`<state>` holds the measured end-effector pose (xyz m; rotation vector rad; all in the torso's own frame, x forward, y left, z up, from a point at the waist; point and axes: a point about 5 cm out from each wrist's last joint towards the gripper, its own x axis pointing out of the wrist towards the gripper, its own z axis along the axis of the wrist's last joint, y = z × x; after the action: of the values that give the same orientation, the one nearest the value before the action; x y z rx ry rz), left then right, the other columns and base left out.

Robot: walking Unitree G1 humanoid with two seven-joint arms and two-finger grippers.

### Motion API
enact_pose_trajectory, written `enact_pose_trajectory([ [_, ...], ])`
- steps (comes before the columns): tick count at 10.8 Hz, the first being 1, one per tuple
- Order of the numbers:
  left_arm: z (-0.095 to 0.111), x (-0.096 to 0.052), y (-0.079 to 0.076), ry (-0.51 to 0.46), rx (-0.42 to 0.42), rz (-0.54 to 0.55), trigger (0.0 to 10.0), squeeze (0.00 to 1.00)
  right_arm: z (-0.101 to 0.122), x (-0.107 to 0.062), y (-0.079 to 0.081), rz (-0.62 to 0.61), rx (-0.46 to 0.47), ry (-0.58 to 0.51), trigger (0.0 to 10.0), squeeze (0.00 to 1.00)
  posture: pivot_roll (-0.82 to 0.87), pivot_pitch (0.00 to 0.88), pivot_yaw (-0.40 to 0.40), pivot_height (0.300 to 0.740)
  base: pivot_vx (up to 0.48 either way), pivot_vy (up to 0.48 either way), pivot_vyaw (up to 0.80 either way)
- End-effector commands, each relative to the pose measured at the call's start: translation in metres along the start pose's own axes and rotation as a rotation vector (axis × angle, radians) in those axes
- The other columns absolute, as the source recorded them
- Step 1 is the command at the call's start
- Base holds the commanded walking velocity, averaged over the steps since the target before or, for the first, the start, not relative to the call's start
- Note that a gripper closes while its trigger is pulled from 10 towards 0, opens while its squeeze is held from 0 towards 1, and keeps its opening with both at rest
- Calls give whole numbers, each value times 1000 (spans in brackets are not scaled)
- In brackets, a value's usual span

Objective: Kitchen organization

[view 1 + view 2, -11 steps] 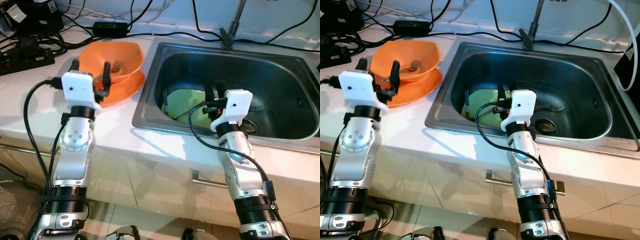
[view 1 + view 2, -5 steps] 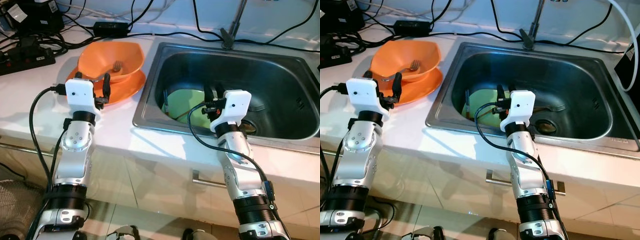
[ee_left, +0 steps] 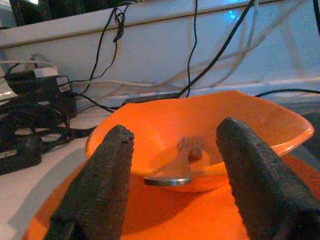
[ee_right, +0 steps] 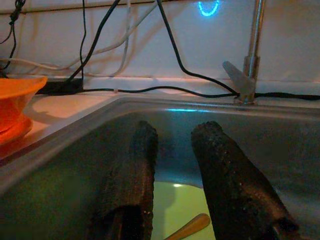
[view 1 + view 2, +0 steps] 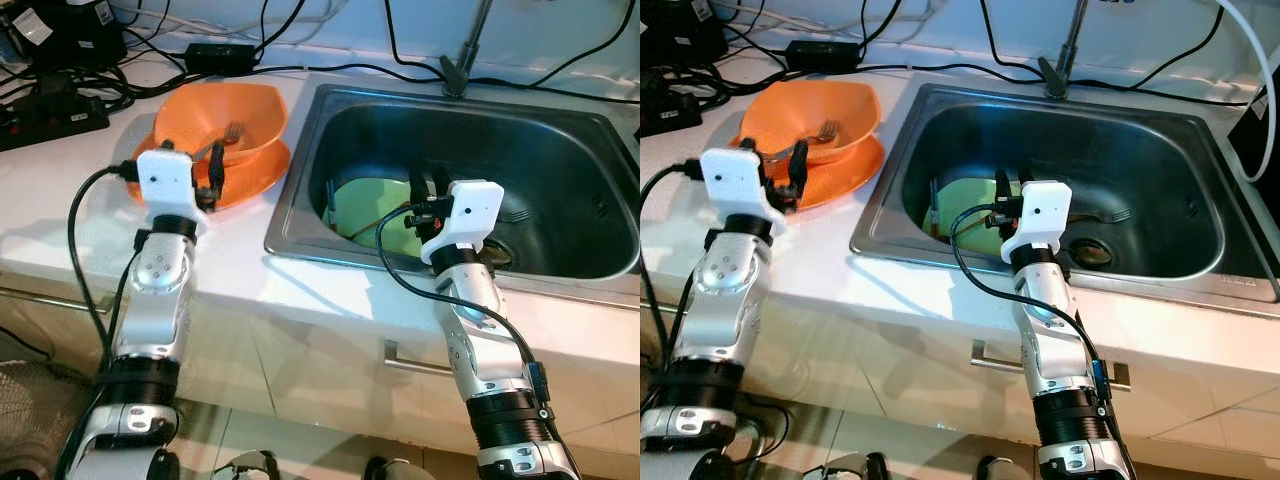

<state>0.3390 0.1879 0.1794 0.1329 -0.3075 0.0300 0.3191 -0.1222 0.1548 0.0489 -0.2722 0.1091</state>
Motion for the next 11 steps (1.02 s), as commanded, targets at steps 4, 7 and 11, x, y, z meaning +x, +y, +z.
enact_pose_trajectory([
  [4,-1,2,-1,12,-14,4,7451,0,0,0,-1,0,-7,1,10000,0,48,91,2,740,0,0,0],
  [7,-2,2,3,17,-8,29,10000,0,-1,0,-1,0,-6,5,10000,0,48,92,0,740,0,0,0],
  [11,-8,3,4,65,-2,43,10000,0,-1,0,-1,0,-7,6,10000,0,48,91,-1,740,0,0,0],
])
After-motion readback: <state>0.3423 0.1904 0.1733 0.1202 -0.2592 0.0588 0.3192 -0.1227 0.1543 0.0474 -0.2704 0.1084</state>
